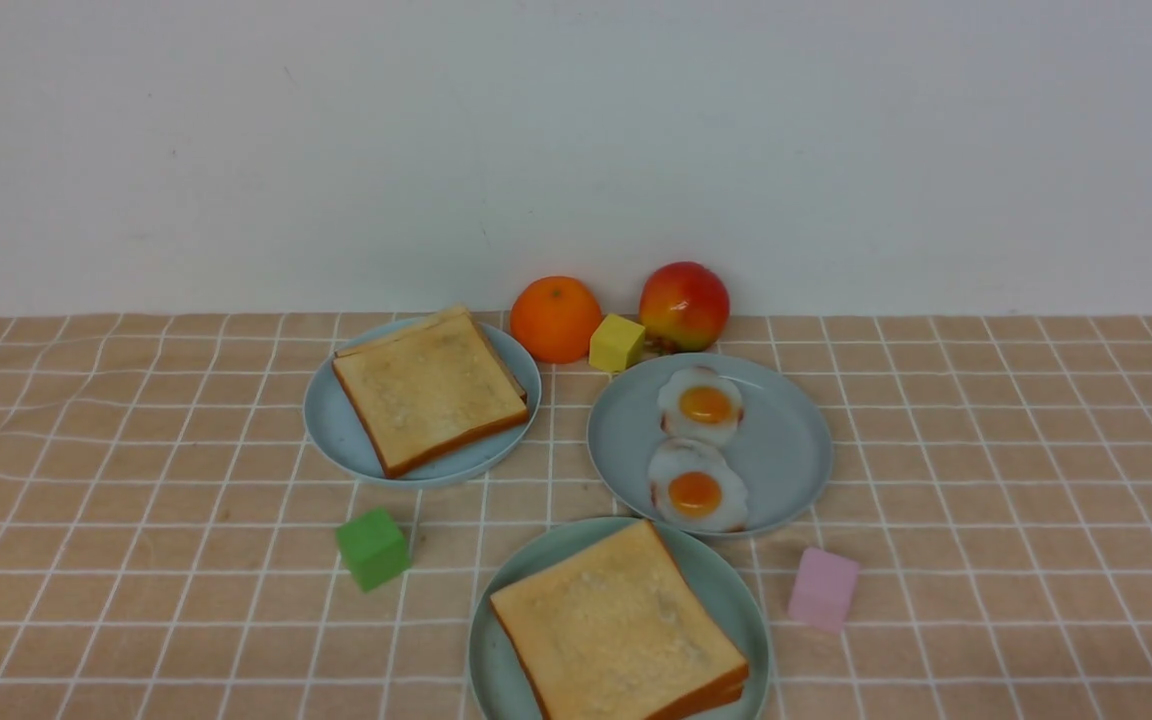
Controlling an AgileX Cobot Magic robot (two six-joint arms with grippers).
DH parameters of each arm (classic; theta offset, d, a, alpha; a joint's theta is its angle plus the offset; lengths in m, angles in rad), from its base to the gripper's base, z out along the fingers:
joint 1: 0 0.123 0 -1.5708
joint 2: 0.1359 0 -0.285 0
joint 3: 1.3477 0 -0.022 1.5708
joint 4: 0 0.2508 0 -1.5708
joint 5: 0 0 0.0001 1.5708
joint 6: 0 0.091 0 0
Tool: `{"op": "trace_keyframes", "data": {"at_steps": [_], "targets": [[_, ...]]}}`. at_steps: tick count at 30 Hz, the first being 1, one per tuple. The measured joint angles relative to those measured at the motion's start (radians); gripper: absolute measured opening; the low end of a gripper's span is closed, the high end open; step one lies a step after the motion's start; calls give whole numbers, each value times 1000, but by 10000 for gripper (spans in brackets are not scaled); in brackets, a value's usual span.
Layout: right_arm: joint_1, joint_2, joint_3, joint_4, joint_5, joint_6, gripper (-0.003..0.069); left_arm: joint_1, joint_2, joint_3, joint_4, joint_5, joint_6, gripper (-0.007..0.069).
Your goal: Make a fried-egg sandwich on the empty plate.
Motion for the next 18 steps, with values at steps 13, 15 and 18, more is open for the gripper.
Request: {"op": "trace_keyframes", "data": {"at_steps": [13,15,18], "targets": [[0,0,0,0,0,0,47,0,0,0,0,-1,0,-13],[0,0,0,0,0,0,49,0,0,0,0,-1,0,-13],[0,0,0,0,0,0,55,0,0,0,0,-2,0,-10]]}}
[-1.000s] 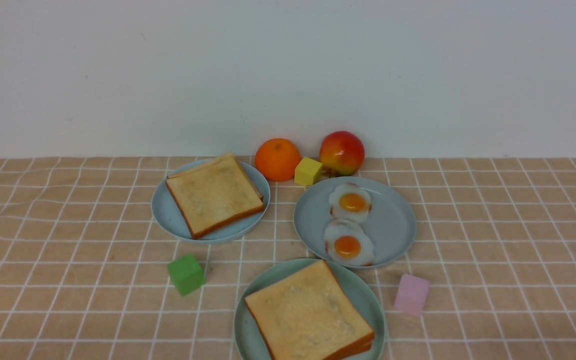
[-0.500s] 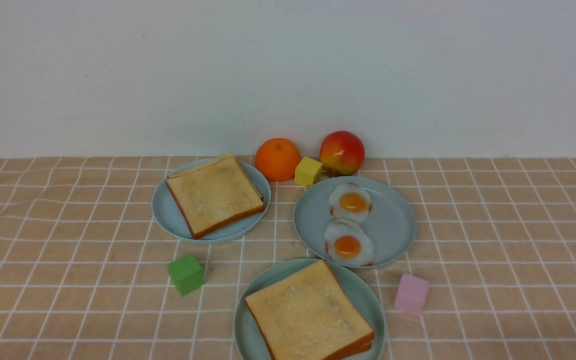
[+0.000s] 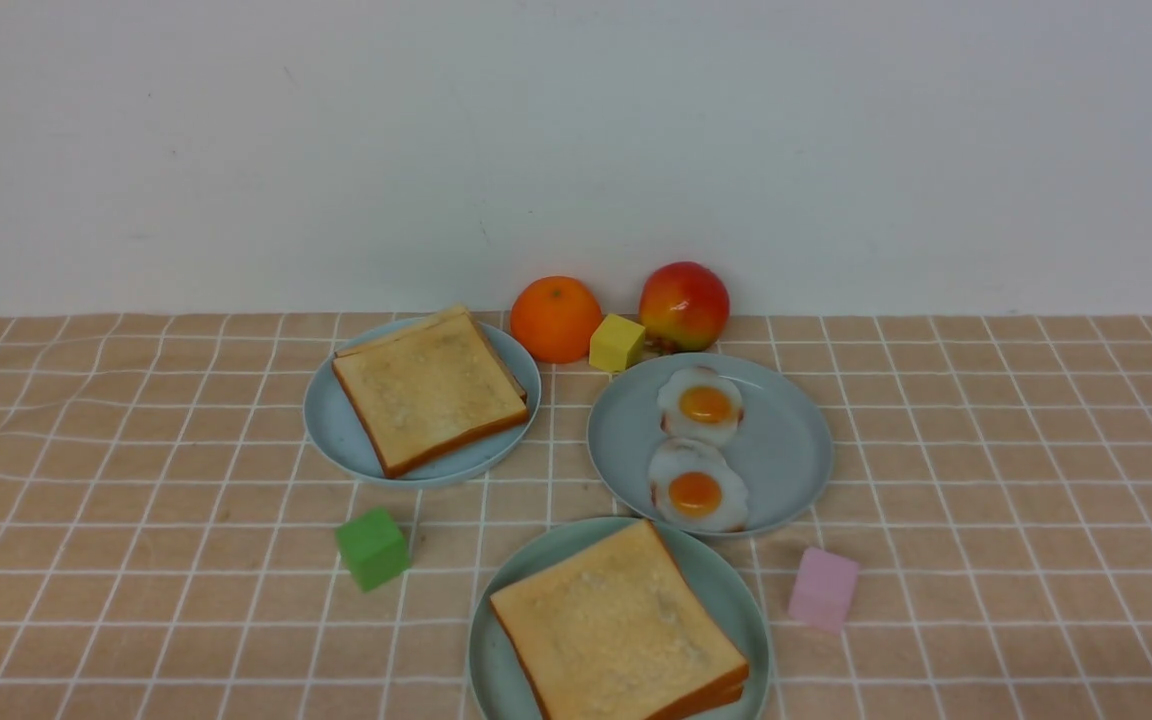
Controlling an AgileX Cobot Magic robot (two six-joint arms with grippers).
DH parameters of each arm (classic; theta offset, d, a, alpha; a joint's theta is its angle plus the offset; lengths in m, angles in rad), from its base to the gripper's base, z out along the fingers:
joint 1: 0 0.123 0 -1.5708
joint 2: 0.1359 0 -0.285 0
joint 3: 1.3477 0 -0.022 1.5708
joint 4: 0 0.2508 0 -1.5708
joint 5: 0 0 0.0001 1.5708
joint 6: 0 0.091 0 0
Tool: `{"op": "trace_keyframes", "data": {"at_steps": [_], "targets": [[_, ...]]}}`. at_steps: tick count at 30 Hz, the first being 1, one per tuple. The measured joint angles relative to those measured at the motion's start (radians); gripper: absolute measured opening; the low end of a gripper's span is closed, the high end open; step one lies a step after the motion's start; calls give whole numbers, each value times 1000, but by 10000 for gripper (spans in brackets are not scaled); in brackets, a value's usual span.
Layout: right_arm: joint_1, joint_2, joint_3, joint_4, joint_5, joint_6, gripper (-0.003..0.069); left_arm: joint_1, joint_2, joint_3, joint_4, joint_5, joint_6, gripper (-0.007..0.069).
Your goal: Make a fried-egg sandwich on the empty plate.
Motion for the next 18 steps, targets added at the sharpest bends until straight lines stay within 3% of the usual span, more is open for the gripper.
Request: {"op": "trace_keyframes", "data": {"at_steps": [18], "targets": [[0,0,0,0,0,0,83,0,0,0,0,-1,0,3]]}}
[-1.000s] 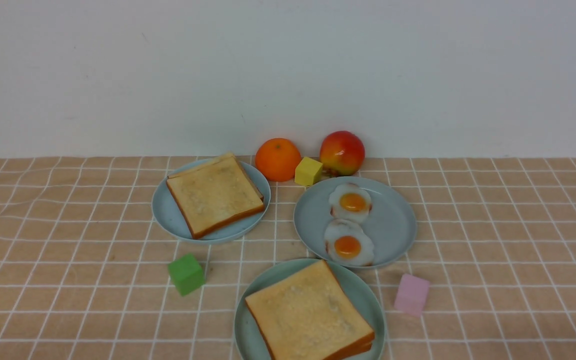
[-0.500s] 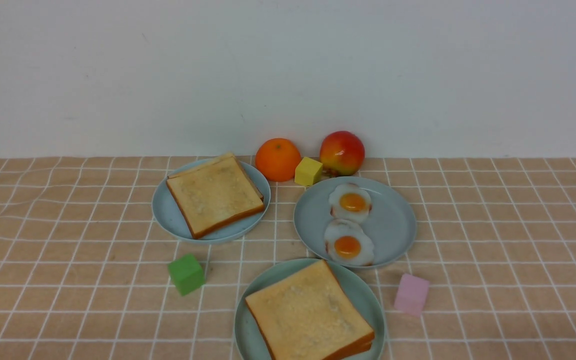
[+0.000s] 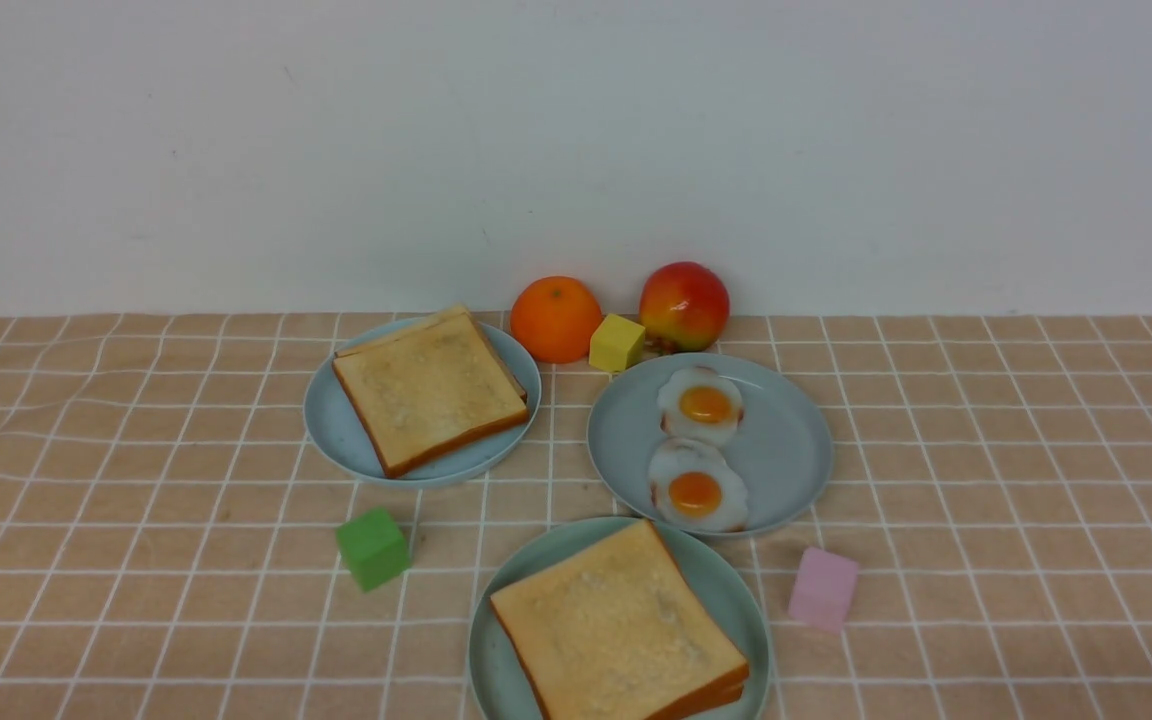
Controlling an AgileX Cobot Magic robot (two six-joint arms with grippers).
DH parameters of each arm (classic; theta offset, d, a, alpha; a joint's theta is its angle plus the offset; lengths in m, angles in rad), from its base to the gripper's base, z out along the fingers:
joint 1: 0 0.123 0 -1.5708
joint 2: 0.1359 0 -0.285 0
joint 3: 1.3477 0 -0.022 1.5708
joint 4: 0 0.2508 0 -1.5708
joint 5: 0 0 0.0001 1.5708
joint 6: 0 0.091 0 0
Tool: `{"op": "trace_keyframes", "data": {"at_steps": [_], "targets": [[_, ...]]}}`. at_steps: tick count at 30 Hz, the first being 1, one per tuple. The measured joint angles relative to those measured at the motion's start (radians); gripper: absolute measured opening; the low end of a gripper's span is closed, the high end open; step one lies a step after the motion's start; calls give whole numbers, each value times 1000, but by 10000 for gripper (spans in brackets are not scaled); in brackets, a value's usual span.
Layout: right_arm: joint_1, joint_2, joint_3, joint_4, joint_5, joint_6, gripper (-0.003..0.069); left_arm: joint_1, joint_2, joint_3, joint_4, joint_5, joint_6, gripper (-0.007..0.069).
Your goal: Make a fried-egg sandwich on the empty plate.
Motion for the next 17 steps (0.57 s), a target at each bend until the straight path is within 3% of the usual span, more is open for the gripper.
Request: {"op": "trace_keyframes", "data": {"at_steps": [17], "targets": [[0,0,0,0,0,0,90,0,0,0,0,0,0,21]]}}
